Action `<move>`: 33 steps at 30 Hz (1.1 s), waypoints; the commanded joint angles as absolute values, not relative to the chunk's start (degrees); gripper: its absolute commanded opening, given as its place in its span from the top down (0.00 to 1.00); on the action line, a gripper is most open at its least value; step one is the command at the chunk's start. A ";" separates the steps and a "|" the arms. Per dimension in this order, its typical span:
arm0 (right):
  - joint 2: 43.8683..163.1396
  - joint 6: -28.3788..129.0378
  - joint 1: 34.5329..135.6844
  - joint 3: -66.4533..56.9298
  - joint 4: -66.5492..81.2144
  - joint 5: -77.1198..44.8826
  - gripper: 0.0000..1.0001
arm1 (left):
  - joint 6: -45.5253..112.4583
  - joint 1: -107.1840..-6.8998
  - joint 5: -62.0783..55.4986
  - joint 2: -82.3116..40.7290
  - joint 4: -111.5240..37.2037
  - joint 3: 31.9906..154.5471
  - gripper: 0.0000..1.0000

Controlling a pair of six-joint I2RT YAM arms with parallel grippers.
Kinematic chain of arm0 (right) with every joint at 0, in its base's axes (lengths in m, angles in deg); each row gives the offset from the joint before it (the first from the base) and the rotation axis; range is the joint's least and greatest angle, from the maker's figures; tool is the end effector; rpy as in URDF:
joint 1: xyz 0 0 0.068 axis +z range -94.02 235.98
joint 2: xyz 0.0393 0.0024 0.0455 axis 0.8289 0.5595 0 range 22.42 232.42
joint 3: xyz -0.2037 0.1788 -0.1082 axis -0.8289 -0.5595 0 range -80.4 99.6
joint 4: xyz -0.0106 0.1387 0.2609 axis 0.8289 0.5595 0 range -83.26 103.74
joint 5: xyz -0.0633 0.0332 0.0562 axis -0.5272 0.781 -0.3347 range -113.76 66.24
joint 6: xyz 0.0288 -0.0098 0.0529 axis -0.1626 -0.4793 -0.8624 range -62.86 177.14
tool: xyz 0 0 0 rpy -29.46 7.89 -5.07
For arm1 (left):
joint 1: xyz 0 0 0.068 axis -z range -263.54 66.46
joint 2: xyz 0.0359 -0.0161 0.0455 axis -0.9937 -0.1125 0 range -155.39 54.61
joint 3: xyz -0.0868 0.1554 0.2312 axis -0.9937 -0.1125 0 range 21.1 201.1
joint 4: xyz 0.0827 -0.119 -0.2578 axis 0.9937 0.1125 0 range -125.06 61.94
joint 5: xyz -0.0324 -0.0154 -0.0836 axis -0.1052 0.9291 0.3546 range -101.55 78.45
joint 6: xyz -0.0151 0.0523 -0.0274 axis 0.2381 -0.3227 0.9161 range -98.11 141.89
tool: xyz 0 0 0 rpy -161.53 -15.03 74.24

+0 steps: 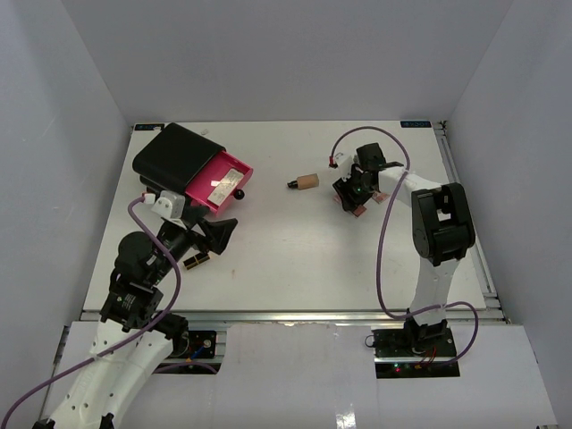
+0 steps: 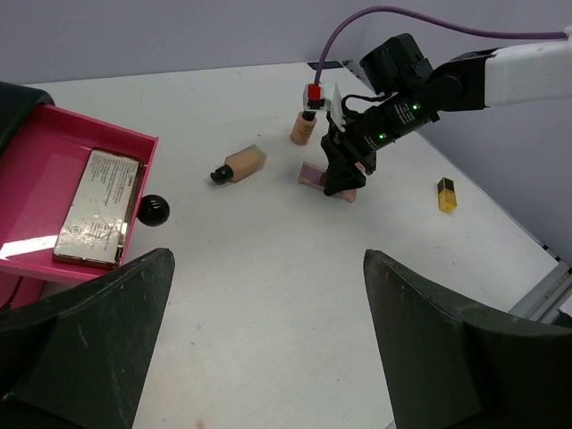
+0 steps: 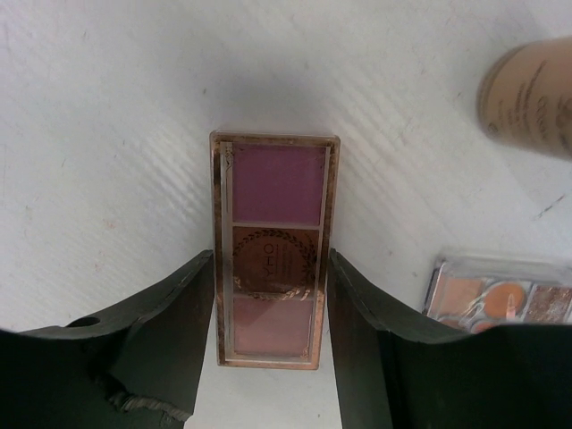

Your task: Organize the makeup

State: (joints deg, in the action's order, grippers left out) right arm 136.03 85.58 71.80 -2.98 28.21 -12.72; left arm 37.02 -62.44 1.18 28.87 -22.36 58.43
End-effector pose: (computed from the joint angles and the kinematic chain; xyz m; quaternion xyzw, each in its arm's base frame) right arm 0.4396 0.1337 0.1554 -0.3849 0.8755 0.0614 0.2857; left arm 0.1332 -0.0622 0.3497 0.1145 0.7045 -0.2917 0.6368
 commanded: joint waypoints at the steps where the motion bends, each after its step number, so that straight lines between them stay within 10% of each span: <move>1: 129.52 87.95 71.67 -7.50 29.85 -9.87 0.83 | 37.75 -62.62 7.48 28.99 -25.00 57.35 0.02; 10: 104.42 107.93 72.72 -18.22 39.44 12.91 0.86 | 40.37 -62.62 22.78 22.14 -28.45 57.05 0.02; 16: 95.82 116.25 82.77 -17.12 44.31 4.79 0.87 | 41.21 -62.58 22.26 24.07 -25.97 58.31 0.02; 33: 131.44 134.55 106.91 27.74 35.40 -26.68 0.87 | 39.42 -62.62 -2.01 40.25 -17.30 58.15 0.02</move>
